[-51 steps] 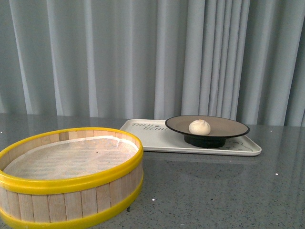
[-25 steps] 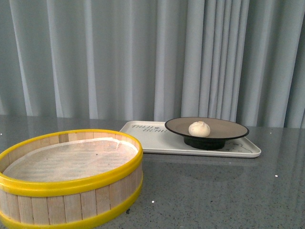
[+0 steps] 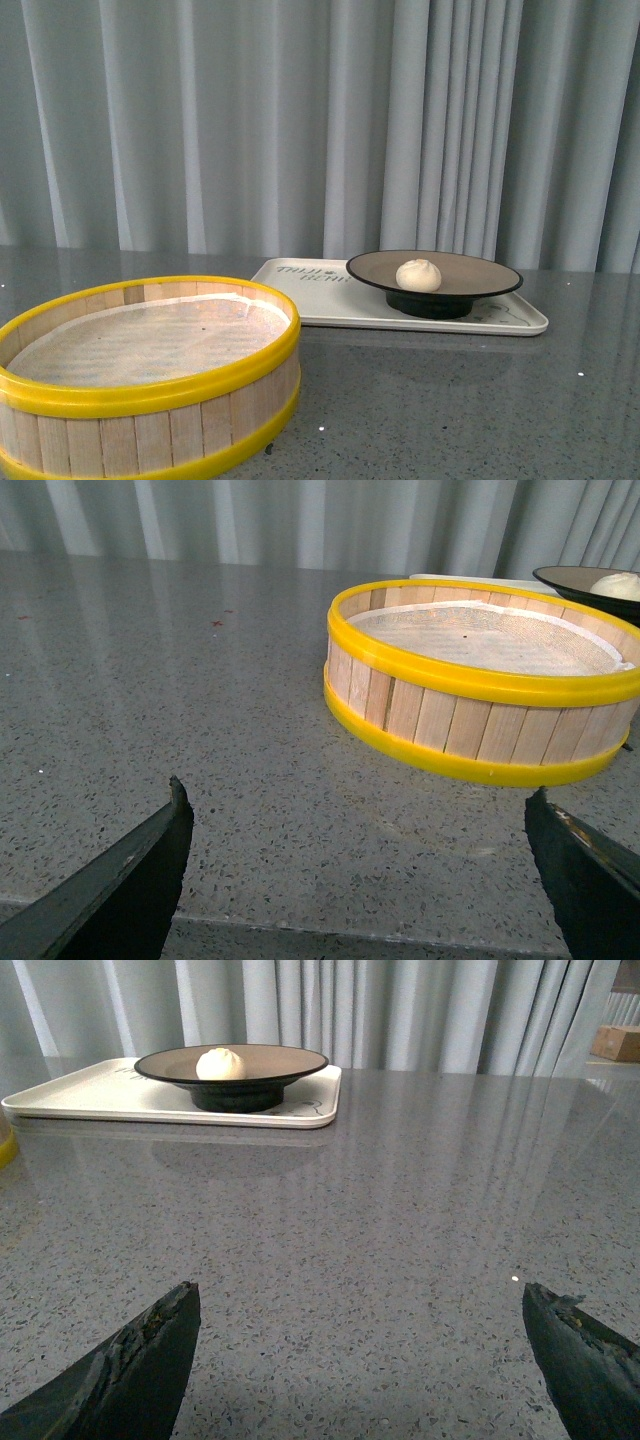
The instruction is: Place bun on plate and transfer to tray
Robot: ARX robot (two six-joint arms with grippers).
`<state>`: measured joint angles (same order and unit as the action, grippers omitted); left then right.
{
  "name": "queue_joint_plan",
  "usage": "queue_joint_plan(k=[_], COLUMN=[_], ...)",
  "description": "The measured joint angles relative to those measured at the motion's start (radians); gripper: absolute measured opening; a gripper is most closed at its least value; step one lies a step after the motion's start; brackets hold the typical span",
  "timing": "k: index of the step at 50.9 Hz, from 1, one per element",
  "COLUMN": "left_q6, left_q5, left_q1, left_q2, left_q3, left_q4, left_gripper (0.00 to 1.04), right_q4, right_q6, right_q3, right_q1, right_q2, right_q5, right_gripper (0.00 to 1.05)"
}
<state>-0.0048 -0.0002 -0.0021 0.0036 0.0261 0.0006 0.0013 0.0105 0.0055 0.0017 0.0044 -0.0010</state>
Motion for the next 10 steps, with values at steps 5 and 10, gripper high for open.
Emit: queue_joint_plan(k=[5,10], left_q6=[0.0,0.0], left_q5=[0.0,0.0], left_q1=[0.0,0.0], left_q2=[0.0,0.0], left_q3=[0.0,0.0], left_q4=[0.0,0.0], left_gripper=[0.98,0.98], right_q4=[0.0,0.0], right_q6=[0.0,0.0], right_q3=[0.0,0.0], right_q1=[0.0,0.0], right_q2=[0.0,0.0], right_q5=[0.0,0.0], right_gripper=[0.96,0.96])
